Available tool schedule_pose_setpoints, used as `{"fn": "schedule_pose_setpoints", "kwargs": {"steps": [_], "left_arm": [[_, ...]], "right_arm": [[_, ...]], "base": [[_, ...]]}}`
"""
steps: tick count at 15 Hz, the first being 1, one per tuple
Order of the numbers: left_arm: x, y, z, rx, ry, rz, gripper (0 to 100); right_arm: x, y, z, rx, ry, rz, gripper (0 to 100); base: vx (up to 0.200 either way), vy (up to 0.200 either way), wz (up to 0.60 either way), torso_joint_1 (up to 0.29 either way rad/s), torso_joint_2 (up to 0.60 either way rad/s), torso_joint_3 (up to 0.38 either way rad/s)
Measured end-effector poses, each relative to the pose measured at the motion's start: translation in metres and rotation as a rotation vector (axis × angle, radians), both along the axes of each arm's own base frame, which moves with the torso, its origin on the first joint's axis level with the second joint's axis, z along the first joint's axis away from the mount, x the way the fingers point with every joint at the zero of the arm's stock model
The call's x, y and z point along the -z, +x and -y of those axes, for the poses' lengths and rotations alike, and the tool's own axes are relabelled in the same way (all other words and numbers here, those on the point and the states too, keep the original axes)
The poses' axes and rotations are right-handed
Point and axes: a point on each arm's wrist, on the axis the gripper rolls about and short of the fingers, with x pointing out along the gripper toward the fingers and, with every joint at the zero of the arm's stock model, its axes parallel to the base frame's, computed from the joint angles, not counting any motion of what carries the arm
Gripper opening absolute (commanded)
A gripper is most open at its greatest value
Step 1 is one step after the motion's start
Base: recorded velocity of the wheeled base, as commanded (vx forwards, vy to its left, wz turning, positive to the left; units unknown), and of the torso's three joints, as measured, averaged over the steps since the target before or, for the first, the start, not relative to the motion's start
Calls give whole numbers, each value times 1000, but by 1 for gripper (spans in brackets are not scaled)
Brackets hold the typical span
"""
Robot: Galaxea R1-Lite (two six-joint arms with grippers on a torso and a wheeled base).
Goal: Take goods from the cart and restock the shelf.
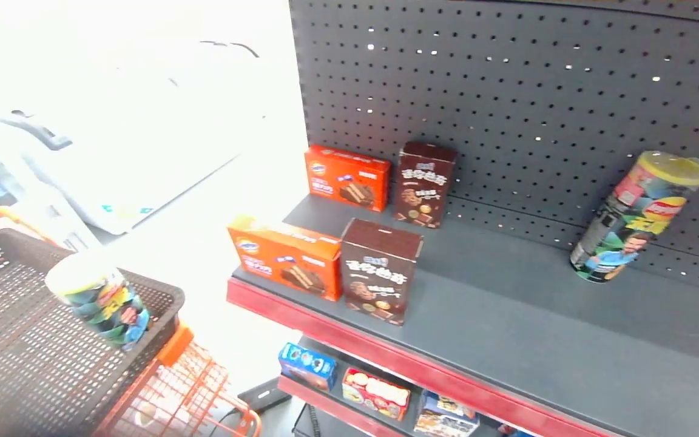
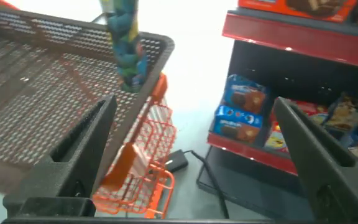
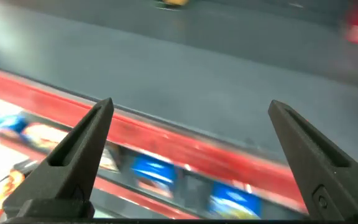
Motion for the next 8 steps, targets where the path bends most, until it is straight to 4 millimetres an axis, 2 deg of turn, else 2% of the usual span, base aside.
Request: {"fn": "schedule_pose_setpoints", "kwargs": {"steps": [8], "left_arm": [[0,0,0,10,4,0,100]], "right_arm": [[0,0,0,1,0,0,100]], "base": [[0,0,0,0,0,0]]}}
